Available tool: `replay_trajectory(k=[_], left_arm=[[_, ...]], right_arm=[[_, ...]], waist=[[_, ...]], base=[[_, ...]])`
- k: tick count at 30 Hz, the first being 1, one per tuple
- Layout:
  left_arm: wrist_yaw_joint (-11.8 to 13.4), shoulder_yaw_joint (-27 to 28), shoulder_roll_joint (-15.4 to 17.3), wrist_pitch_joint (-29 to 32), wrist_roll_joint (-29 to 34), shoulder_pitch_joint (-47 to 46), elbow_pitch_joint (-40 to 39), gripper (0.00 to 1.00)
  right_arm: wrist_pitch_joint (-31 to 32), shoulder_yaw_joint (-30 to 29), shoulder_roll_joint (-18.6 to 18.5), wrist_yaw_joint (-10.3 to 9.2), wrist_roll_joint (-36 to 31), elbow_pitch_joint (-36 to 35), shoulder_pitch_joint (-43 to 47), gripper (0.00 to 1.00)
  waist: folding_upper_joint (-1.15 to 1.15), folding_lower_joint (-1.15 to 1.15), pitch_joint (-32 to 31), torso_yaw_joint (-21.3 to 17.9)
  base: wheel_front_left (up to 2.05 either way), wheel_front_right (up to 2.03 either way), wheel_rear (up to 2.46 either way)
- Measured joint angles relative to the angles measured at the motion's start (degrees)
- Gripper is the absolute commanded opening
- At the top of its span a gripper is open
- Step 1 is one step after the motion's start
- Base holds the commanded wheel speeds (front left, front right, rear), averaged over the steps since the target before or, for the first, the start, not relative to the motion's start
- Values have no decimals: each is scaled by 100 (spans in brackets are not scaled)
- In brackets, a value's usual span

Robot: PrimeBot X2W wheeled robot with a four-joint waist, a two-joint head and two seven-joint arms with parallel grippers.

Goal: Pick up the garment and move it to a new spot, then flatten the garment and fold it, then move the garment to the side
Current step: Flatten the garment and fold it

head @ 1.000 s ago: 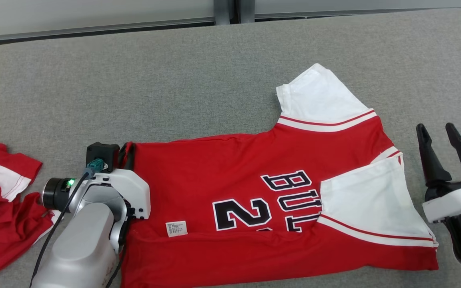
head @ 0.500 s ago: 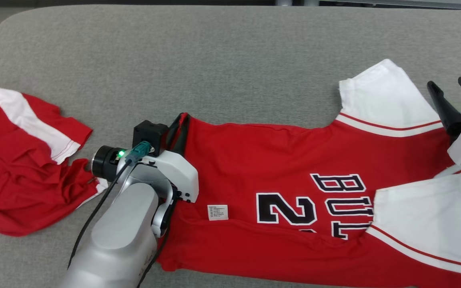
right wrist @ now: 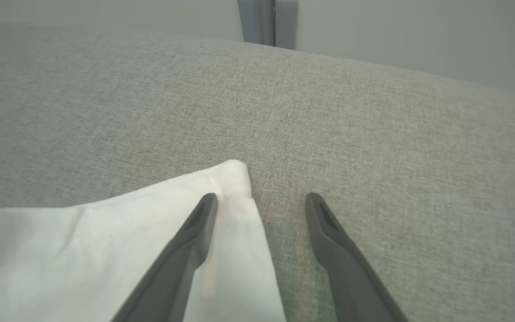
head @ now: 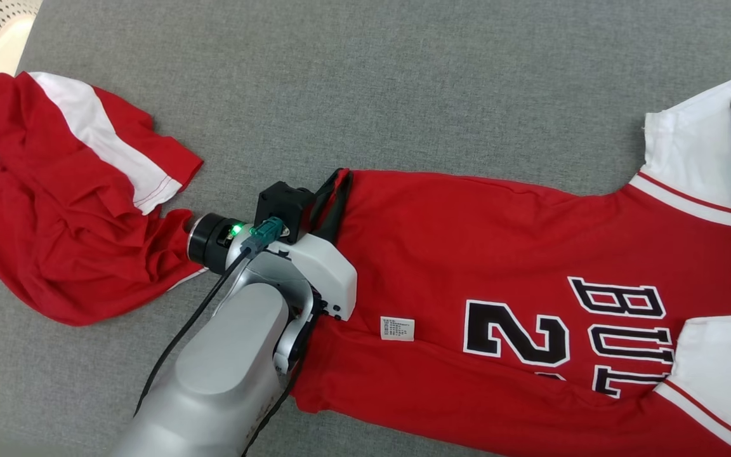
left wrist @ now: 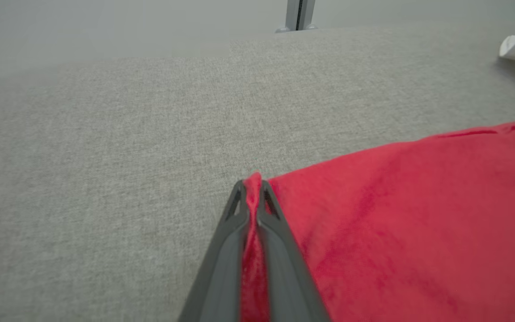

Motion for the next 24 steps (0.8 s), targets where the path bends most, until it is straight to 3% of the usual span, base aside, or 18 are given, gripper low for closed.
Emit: replay_trajectory(k=[8,9,10,15,24], left_arm=[[19,-126,-14,-12,-147,-70,-42,0],[20,-140,-15,-27,-157,-80,-37,0],[20,-152,-16,-29,-180,-89,-30,0],[20,-171,-18,-64,-283,-128,51,0],[9,-91,87,-86,-381,-324,390,0]], right_arm=[[125,503,-83,-1,70,193,-403,100],[133,583,-87,-1,114,187,-421,76],[159,666,-90,-1,163,178,-444,0],[42,1036,-147,3,285,133,-502,0],[-1055,1429,-221,5,63,344,-665,0]], waist=[[0,0,111,63],[0,0,113,61],[0,0,112,57],[0,0,89,18],[0,0,-33,-159]], base=[[0,0,0],[0,0,0],[0,0,0],[0,0,0],[0,0,0]])
